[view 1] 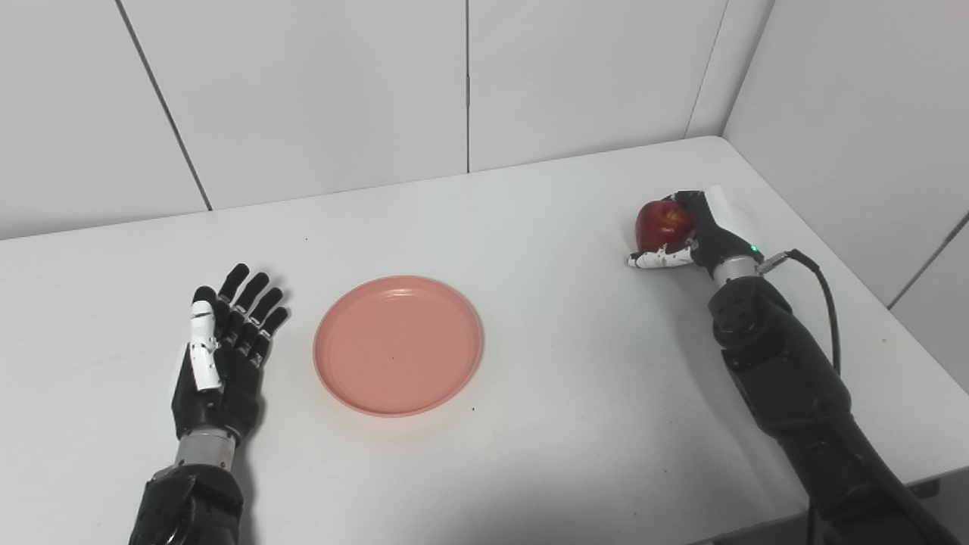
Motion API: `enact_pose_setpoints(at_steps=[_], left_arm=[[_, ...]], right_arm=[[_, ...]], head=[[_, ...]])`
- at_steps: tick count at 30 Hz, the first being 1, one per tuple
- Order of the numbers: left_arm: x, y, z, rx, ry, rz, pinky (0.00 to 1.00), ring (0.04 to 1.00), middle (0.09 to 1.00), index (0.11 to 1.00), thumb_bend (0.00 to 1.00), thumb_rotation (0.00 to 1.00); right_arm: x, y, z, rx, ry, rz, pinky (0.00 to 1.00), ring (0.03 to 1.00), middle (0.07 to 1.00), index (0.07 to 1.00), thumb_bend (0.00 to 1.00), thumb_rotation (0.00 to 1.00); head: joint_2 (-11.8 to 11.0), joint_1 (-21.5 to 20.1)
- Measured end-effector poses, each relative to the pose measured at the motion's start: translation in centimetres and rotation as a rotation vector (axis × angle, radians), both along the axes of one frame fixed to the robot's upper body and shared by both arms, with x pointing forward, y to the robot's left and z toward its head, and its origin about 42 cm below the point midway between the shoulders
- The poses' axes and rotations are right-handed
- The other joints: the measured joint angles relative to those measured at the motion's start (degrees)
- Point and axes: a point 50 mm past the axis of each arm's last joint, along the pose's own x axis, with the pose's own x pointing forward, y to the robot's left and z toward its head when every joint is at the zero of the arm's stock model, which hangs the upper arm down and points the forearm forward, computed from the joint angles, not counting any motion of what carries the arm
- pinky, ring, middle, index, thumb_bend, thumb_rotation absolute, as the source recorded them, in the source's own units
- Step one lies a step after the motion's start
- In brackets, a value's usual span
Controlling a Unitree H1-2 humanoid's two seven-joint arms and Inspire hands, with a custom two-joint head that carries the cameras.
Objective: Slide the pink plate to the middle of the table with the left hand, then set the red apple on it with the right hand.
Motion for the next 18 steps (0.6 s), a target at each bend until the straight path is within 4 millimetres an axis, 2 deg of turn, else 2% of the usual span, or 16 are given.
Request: enact_pose_setpoints(at_steps=[4, 11, 18], left_arm=[[0.00, -0.01, 0.00, 0.000, 0.000, 0.000, 0.89, 0.878, 0.892, 0.877, 0.43, 1.00], [0.00, 0.00, -0.02, 0.000, 0.000, 0.000, 0.89, 0.874, 0.888, 0.875, 0.44, 1.00], [0.01, 0.01, -0.02, 0.000, -0.003, 0.002, 0.89, 0.871, 0.886, 0.873, 0.44, 1.00]], right_arm=[[0.20, -0.07, -0.28, -0.012, -0.022, 0.003, 0.38, 0.463, 0.516, 0.487, 0.51, 0.13], [0.19, -0.27, -0.47, 0.000, -0.042, 0.000, 0.40, 0.473, 0.516, 0.486, 0.51, 0.13], [0.13, -0.04, 0.33, -0.001, -0.077, 0.004, 0.41, 0.487, 0.518, 0.486, 0.51, 0.13]], head=[[0.0, 0.1], [-0.1, 0.2], [-0.1, 0.2]])
